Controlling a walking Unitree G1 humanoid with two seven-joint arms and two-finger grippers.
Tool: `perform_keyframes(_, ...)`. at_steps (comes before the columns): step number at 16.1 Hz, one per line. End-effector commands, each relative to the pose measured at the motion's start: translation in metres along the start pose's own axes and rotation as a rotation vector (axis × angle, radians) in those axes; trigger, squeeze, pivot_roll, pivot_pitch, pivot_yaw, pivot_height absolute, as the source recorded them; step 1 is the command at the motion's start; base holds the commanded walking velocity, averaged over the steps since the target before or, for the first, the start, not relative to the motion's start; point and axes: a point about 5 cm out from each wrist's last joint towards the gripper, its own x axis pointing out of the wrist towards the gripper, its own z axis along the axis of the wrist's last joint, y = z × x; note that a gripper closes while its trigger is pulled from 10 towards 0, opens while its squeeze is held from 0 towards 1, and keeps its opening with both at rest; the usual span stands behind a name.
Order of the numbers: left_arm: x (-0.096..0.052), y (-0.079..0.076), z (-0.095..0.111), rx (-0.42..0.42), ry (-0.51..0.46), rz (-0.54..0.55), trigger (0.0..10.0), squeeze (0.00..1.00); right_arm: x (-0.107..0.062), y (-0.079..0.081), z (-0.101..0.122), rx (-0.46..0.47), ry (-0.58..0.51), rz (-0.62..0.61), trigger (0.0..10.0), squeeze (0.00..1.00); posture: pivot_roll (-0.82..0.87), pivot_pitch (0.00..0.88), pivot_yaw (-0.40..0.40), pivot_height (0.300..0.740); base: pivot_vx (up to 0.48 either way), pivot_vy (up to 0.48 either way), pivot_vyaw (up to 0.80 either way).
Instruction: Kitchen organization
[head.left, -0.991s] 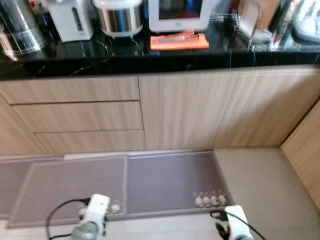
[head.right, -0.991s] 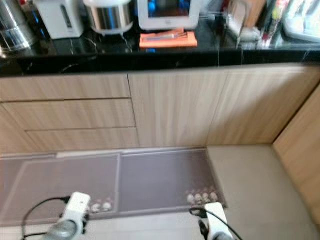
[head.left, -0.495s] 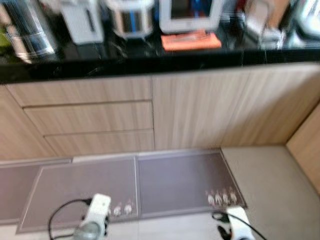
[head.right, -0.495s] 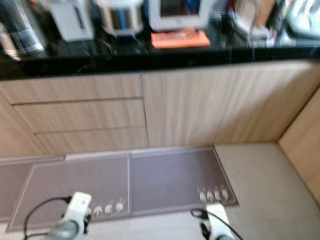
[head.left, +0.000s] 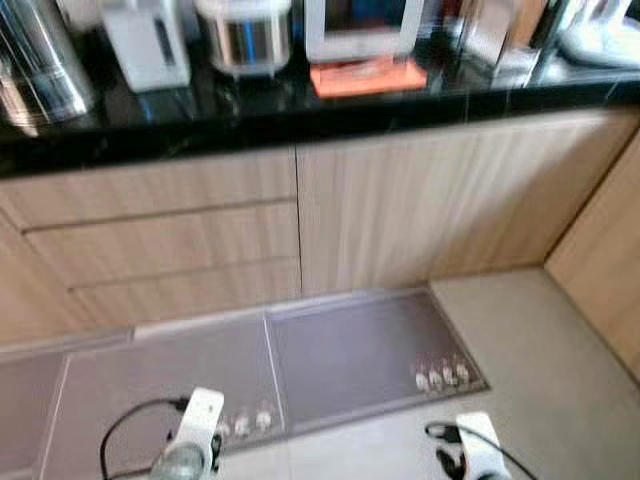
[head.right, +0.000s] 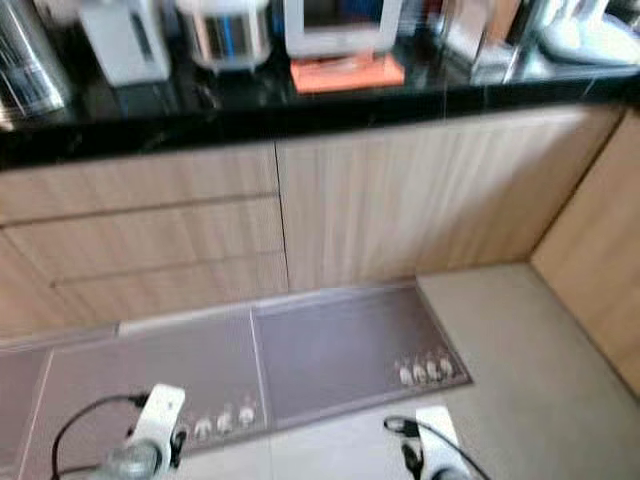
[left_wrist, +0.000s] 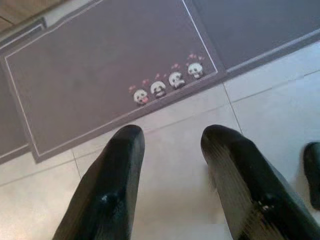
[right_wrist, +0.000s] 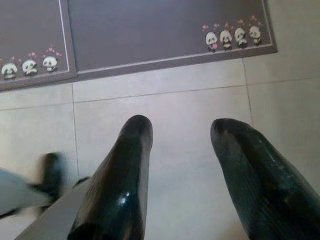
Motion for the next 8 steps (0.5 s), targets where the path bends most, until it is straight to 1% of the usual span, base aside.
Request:
perform_keyframes(1,-0.0017,0.0071,-0.0095,0.005,0.035,0.019,10.0,0.0,0.0018,0.0055,0.0035,0.001,-0.007,0.015,10.0,0.0,-0.14,0.0,0.002,0.74,0.0,0.337,0.0)
perform_keyframes(8,-0.0016,0.011,-0.0088,0.014,0.035,0.024,10.0,0.0,0.0021,0.007,0.0036,0.012,-0.007,0.016,10.0,0.0,-0.13,0.0,0.013,0.74,0.0,0.335,0.0)
